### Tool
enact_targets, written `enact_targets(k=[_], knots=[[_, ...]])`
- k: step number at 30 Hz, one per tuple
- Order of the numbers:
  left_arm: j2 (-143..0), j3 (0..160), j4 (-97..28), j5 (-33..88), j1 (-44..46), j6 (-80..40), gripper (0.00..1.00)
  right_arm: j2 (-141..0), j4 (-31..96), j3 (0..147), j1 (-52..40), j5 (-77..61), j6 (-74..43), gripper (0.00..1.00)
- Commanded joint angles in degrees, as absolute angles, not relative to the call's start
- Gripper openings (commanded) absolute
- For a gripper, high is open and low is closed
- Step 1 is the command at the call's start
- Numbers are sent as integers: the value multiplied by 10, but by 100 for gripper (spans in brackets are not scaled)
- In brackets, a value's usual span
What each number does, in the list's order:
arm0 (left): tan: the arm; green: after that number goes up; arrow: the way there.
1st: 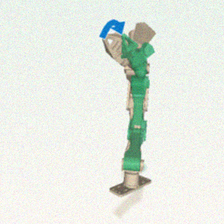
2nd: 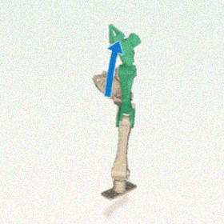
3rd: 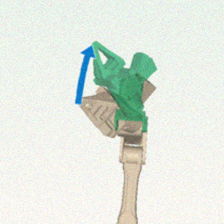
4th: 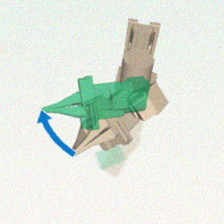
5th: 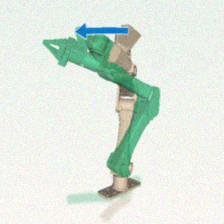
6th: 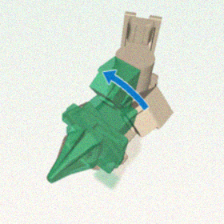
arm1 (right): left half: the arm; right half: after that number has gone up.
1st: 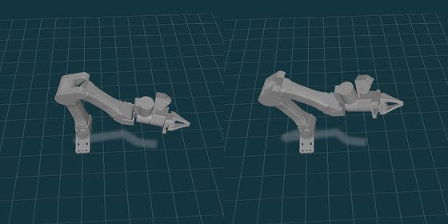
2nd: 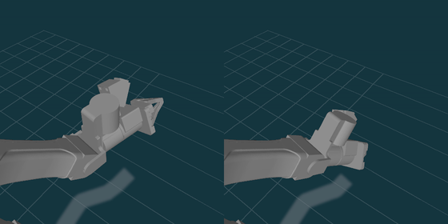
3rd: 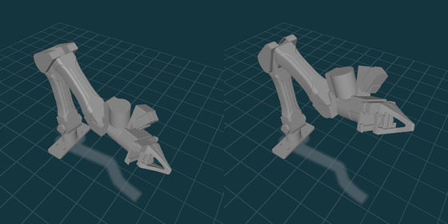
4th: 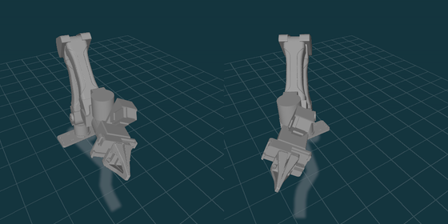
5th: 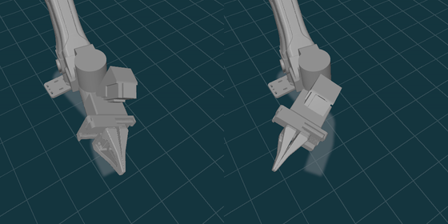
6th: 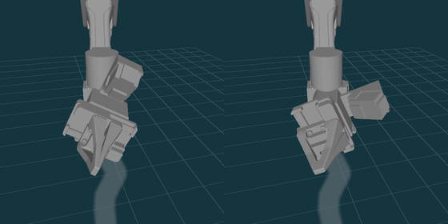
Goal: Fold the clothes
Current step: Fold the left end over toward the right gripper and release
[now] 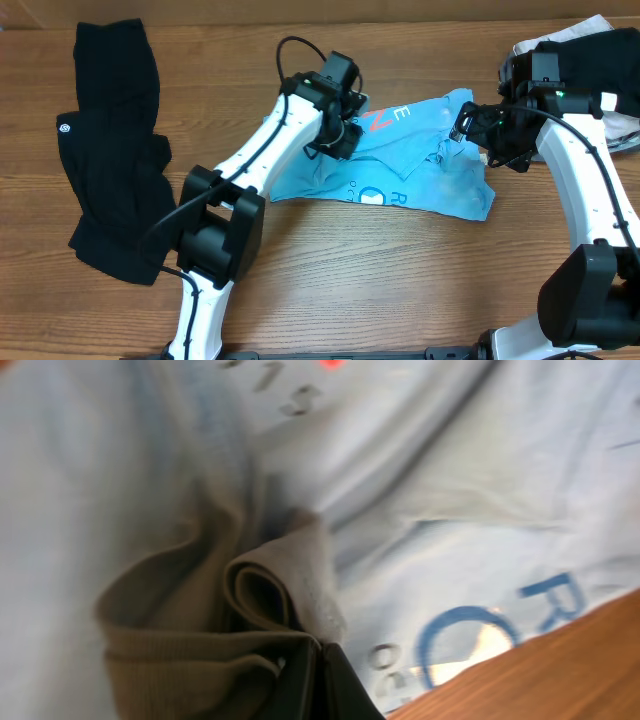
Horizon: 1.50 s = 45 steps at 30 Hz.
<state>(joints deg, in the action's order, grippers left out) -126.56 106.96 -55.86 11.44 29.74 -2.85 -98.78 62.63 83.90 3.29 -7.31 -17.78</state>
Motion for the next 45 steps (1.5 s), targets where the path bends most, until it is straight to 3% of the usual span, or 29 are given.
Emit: enact_targets(k=[1,16,17,21,29,38,45], knots=[[-1263,1065,-552,163,321,-48,4,-980,625,846,32,-65,-175,100],[-1263,1065,-578,170,417,-64,4,-980,616,846,37,-58,-176,100],[-1263,1065,-581,170,418,-64,11,-980,615,846,39,-59,-176,100],[-1263,1065,-584,169,417,-64,100,-980,608,846,49,-62,-178,100],[-1262,1080,-602,161,395,-64,100,-980,593,846,52,-63,-178,100],[-1258,1237,-762,161,323,-16,100,-980,605,846,52,-91,-173,100],[-1258,1284,-789,161,261,-17,100,-980,621,846,52,-119,-86,100]])
